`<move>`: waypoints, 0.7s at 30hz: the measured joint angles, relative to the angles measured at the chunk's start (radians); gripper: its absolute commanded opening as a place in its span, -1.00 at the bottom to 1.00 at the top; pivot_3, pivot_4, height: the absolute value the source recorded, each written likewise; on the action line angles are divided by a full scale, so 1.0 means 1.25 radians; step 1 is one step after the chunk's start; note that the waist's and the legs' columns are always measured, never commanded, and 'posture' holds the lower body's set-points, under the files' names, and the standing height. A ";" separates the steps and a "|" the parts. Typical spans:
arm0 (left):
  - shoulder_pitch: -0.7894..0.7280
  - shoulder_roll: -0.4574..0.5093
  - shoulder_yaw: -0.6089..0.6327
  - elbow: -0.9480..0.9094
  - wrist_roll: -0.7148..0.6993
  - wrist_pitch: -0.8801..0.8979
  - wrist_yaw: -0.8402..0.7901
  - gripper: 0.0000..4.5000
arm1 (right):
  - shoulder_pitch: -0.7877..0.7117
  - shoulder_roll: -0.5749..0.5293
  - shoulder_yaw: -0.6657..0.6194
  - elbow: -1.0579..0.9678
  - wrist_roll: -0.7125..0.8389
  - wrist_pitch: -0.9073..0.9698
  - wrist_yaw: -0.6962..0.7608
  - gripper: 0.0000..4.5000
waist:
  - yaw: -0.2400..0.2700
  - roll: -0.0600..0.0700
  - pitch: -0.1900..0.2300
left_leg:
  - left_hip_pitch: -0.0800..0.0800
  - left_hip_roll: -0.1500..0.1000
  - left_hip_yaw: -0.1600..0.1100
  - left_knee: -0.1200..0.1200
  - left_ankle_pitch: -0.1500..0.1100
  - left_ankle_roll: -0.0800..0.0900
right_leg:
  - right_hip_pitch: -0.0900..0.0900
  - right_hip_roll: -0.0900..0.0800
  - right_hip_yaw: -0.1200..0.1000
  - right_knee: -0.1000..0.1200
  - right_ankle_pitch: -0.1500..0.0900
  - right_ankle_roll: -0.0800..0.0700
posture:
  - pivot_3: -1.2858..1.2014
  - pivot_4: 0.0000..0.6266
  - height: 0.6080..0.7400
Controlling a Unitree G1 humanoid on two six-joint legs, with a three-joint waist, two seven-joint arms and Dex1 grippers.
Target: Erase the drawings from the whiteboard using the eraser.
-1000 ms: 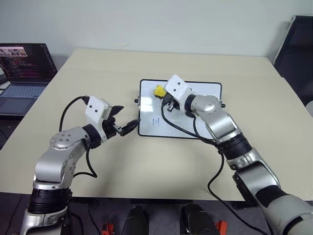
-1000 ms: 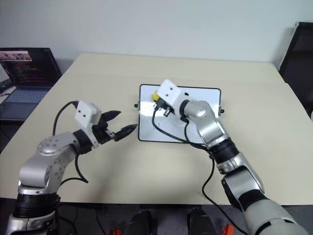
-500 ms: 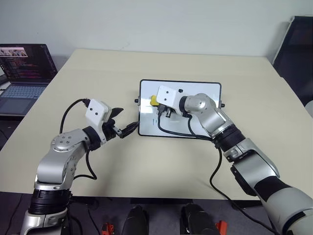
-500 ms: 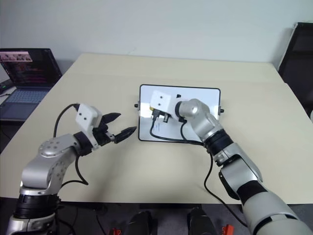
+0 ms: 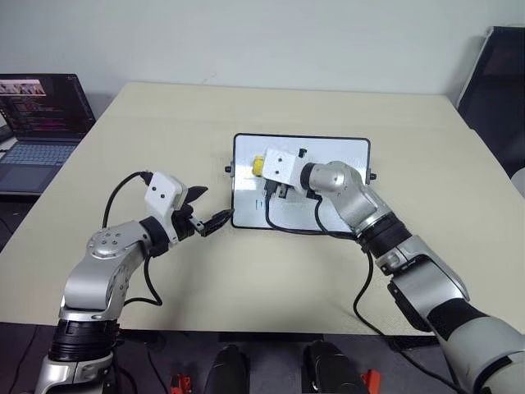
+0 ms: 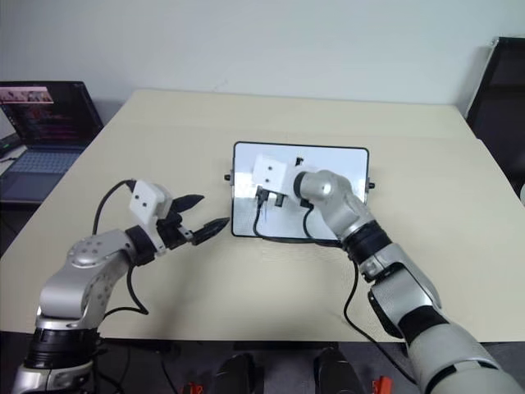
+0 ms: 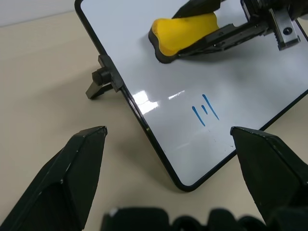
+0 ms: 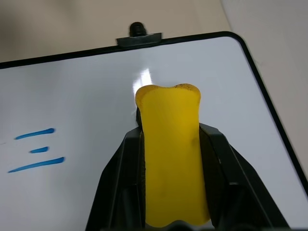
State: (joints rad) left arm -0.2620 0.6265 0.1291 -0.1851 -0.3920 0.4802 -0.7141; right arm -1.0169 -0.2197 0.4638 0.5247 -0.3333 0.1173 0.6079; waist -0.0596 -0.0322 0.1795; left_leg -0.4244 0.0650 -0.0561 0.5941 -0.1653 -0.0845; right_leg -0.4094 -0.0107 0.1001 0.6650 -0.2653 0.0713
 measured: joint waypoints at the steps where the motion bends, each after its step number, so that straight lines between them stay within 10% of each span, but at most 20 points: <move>1: 0.004 0.000 0.000 0.000 0.000 -0.004 -0.002 1.00 | 0.007 0.001 -0.007 -0.009 0.001 0.004 -0.003 -0.49 | 0.000 0.000 0.000 | 0.000 0.000 0.000 0.000 0.000 0.000 | 0.000 0.000 0.000 0.000 0.000 0.000 | 0.03 -0.52 1.00; 21: 0.192 0.020 0.076 -0.033 -0.060 -0.076 -0.119 1.00 | 0.513 -0.140 -0.231 -0.797 0.317 0.405 0.064 -0.49 | 0.001 0.000 0.000 | 0.001 0.000 0.001 0.000 -0.002 -0.002 | 0.000 -0.001 0.000 0.000 -0.005 -0.006 | 0.03 -0.52 1.00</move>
State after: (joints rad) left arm -0.0215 0.6520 0.2243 -0.2265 -0.4664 0.3848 -0.8623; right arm -0.3755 -0.3948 0.1744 -0.4710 0.0628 0.6238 0.6882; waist -0.0590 -0.0322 0.1796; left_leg -0.4228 0.0653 -0.0551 0.5936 -0.1672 -0.0870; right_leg -0.4092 -0.0118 0.1000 0.6644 -0.2719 0.0635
